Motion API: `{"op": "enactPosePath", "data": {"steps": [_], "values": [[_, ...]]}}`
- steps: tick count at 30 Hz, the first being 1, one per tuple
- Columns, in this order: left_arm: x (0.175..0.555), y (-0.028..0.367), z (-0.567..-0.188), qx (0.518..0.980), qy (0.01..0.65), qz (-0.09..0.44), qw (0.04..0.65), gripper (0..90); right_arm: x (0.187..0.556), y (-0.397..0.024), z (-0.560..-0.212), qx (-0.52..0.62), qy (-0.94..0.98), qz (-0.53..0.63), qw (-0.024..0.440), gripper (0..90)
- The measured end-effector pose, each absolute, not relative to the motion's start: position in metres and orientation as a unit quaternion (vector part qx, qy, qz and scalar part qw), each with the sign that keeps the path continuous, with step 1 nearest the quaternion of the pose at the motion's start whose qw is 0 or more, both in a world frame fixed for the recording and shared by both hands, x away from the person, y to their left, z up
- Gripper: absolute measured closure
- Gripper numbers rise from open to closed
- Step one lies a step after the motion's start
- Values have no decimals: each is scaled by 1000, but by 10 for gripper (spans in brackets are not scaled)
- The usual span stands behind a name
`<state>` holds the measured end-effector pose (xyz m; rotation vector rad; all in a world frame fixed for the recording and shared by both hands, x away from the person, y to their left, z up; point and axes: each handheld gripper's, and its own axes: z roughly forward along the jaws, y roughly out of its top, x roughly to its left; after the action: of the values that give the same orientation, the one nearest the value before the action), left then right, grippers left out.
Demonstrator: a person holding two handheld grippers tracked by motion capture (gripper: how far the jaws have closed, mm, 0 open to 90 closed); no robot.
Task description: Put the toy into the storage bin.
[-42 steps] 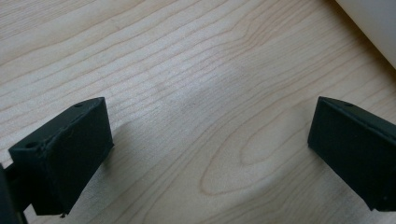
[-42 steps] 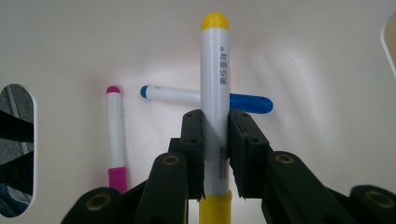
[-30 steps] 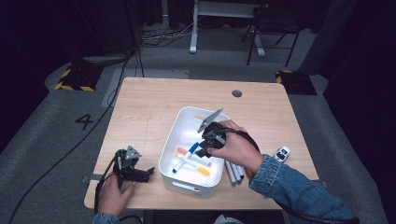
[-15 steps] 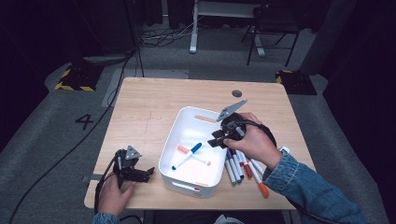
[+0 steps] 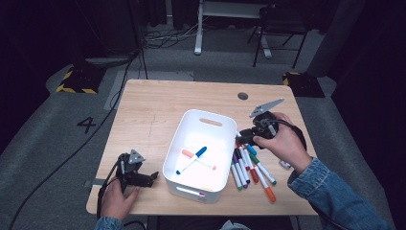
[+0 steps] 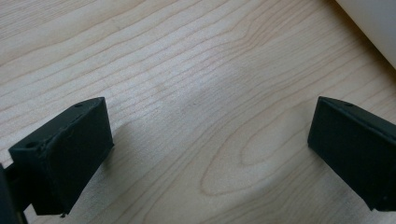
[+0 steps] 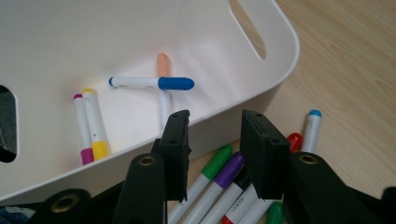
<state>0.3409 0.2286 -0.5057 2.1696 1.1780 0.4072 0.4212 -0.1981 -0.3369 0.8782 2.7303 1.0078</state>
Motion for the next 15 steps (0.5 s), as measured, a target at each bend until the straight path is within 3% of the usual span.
{"op": "enactPosePath", "data": {"steps": [15], "values": [[340, 229, -506, 823, 447, 153, 315, 1, 466, -227, -366, 344, 887, 300, 71, 676]]}}
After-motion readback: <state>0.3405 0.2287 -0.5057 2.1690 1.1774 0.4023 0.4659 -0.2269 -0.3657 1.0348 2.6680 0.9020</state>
